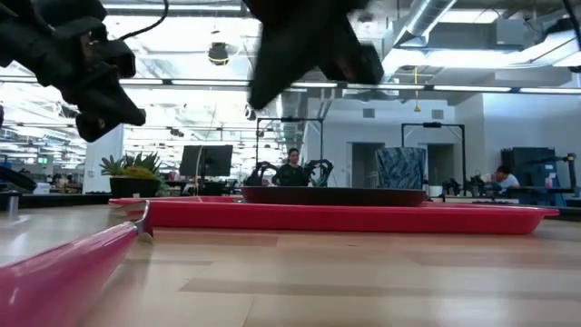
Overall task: Pick and place plate/cup/fork/spoon on tray
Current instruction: Put the red fork on the red serving tray to the left of the black spoon
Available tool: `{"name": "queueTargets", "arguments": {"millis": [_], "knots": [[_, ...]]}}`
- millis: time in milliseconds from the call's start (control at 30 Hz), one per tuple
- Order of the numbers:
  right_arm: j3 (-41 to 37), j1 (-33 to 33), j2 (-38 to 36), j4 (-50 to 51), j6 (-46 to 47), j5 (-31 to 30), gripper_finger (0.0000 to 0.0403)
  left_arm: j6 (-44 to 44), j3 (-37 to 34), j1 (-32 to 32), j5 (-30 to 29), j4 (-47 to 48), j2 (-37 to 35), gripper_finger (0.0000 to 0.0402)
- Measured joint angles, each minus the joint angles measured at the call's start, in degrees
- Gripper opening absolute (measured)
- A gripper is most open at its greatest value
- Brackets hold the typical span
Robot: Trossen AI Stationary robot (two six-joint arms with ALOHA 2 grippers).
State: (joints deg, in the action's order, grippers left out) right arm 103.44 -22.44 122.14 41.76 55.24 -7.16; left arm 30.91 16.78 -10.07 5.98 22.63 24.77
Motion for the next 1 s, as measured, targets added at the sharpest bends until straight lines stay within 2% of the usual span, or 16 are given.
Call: {"name": "queueTargets", "arguments": {"millis": [100, 267, 367, 533, 733, 833, 1000], "knots": [[-12.0, 0.9, -6.1, -7.0, -8.0, 0.9, 0.0002, 2.5, 0.0, 1.3, -4.5, -0.2, 0.8, 0.0], [-32.0, 2.6, -21.1, -24.9, -18.2, 2.5, 0.0002, 8.1, 0.0, 4.4, -12.8, -1.7, 2.8, 0.0], [-40.8, 3.2, -28.1, -27.5, -21.1, 2.5, 0.0001, 9.9, 0.0, 5.7, -16.0, -3.2, 4.5, 0.0], [-49.5, 5.0, -37.3, -29.2, -22.3, 0.4, 0.0001, 13.3, 0.0, 6.9, -19.1, -5.1, 8.1, 0.0], [-55.8, 8.6, -44.4, -28.9, -20.0, -4.2, 0.0001, 15.4, 0.6, 8.7, -18.1, -9.6, 13.9, 0.0], [-59.7, 10.2, -47.5, -29.2, -20.7, -5.9, 0.0001, 16.1, 2.8, 10.7, -18.9, -10.0, 17.0, 0.0], [-66.9, 13.7, -53.8, -32.5, -24.9, -4.6, 0.0001, 18.5, 9.1, 15.4, -23.0, -7.9, 24.0, 0.0]]}}
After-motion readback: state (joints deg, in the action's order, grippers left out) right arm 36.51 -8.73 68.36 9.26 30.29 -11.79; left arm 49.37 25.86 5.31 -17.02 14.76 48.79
